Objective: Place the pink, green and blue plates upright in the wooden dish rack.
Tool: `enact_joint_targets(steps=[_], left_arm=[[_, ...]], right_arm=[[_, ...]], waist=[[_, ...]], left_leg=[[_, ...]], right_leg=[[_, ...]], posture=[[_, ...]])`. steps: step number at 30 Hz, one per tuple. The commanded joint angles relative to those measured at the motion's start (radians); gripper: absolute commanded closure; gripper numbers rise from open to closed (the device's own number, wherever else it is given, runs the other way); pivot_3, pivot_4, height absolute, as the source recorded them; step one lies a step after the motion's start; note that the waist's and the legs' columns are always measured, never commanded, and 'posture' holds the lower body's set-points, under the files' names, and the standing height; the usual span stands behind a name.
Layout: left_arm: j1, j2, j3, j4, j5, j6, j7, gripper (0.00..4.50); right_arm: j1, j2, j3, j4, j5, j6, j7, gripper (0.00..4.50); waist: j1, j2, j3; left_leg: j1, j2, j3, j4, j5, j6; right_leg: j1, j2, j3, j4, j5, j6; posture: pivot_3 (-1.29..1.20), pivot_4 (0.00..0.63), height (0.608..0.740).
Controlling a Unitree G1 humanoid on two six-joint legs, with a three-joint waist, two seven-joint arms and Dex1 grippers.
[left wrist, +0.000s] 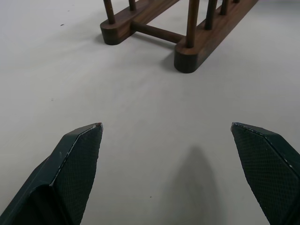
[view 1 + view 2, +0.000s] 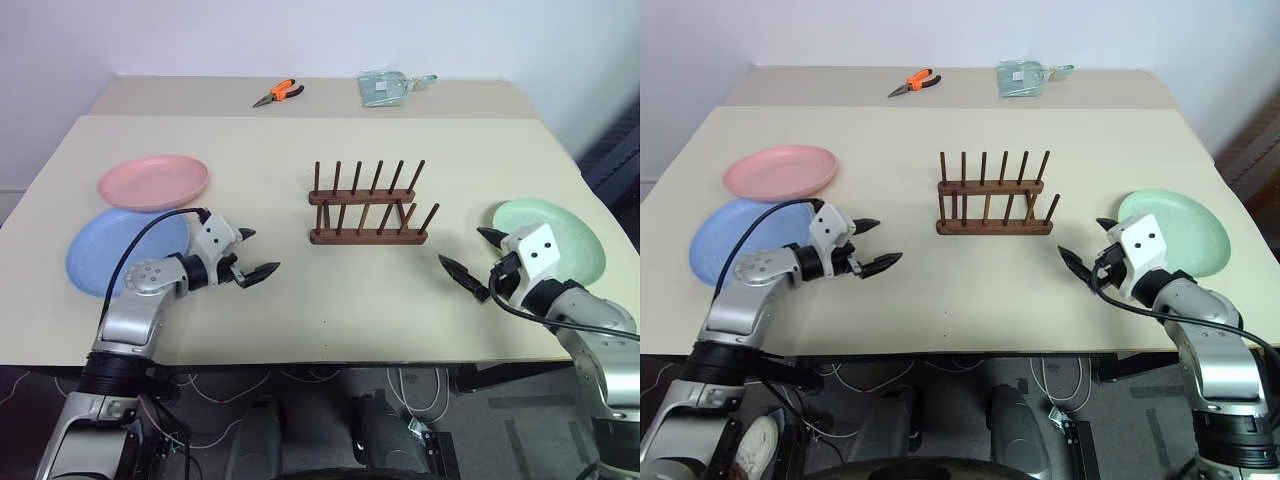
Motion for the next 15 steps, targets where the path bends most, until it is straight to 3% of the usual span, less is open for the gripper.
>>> enact_joint_targets(steps=[1, 7, 15], left_arm=[[-0.007, -0.005, -0.007, -0.023, 0.0, -0.01, 0.001, 0.0], [-0.063, -0.015, -0.02, 0.058, 0.01, -0.045, -0.024, 0.0], [-0.33, -0.107, -0.17, 0.46, 0.112, -0.195, -0.166, 0.0]], right_arm=[[-0.014, -0.002, -0.003, -0.023, -0.007, -0.024, -0.002, 0.07], [-0.022, 0.005, 0.006, -0.04, 0.029, 0.022, 0.019, 0.07], [-0.002, 0.044, 0.041, -0.091, -0.003, 0.016, -0.039, 0.07]], waist=[[0.0, 0.0, 0.0], [0.0, 0.0, 0.0], [0.004, 0.0, 0.0]], left_leg=[[0.0, 0.0, 0.0, 0.0, 0.0, 0.0], [0.0, 0.0, 0.0, 0.0, 0.0, 0.0], [-0.002, -0.001, 0.0, 0.004, -0.001, 0.001]], right_leg=[[0.0, 0.0, 0.0, 0.0, 0.0, 0.0], [0.0, 0.0, 0.0, 0.0, 0.0, 0.0], [0.001, 0.0, 0.0, 0.0, 0.0, 0.001]], posture=[[0.0, 0.15, 0.732], [0.0, 0.15, 0.732], [0.0, 0.15, 0.732]])
